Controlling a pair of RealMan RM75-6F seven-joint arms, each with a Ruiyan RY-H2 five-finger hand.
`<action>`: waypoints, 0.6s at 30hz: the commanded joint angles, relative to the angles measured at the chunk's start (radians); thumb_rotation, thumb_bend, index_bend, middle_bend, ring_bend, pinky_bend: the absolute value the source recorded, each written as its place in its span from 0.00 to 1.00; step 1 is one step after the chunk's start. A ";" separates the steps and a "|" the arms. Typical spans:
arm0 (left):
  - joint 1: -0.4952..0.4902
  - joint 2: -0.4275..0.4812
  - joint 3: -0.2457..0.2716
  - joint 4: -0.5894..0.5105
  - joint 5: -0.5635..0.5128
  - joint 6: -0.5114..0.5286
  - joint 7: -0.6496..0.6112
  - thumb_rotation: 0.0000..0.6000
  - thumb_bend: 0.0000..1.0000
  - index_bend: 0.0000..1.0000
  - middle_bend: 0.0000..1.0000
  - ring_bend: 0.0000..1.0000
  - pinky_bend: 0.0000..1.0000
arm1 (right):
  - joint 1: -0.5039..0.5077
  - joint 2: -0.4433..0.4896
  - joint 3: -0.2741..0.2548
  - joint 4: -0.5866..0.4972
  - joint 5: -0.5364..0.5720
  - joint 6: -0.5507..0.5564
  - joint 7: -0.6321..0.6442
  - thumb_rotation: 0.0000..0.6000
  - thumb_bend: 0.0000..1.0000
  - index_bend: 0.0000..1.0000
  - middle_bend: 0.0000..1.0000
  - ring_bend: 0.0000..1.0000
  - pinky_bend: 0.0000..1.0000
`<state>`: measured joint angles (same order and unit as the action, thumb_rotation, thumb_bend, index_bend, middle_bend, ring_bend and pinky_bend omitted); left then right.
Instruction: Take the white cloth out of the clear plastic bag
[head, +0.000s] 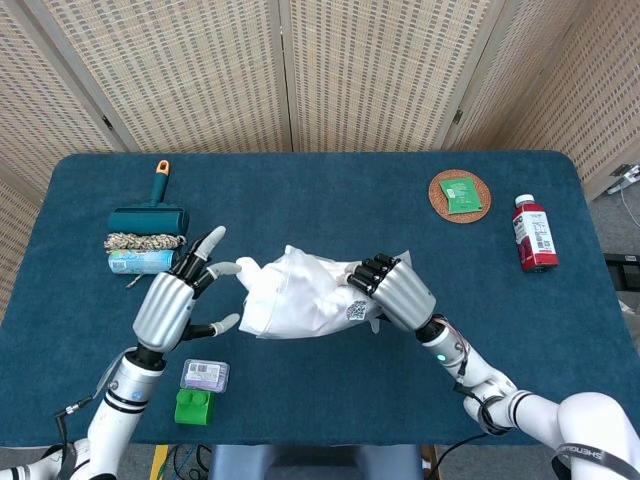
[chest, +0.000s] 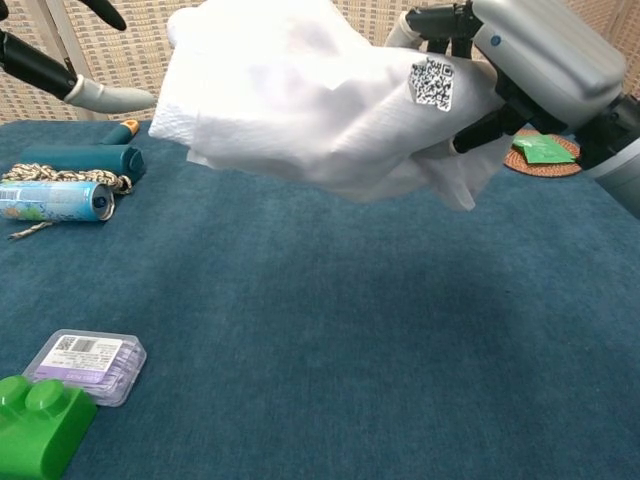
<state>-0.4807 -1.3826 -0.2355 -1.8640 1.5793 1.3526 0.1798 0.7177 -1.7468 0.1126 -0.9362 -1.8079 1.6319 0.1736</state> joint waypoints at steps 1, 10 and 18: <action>-0.006 0.001 0.004 -0.002 -0.008 -0.010 0.006 1.00 0.13 0.33 0.00 0.00 0.26 | 0.003 -0.004 0.002 0.002 0.001 0.002 0.001 1.00 0.59 0.55 0.62 0.59 0.71; -0.029 -0.005 0.006 -0.012 -0.007 -0.021 -0.006 1.00 0.13 0.30 0.00 0.00 0.25 | 0.017 -0.012 0.005 0.002 0.002 0.002 -0.008 1.00 0.59 0.55 0.62 0.59 0.71; -0.040 0.000 0.015 -0.024 0.004 -0.022 -0.019 1.00 0.07 0.25 0.00 0.00 0.25 | 0.023 -0.015 0.008 0.000 0.012 -0.002 -0.007 1.00 0.59 0.55 0.62 0.59 0.71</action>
<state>-0.5195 -1.3830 -0.2208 -1.8871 1.5825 1.3309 0.1623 0.7401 -1.7621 0.1208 -0.9364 -1.7960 1.6296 0.1663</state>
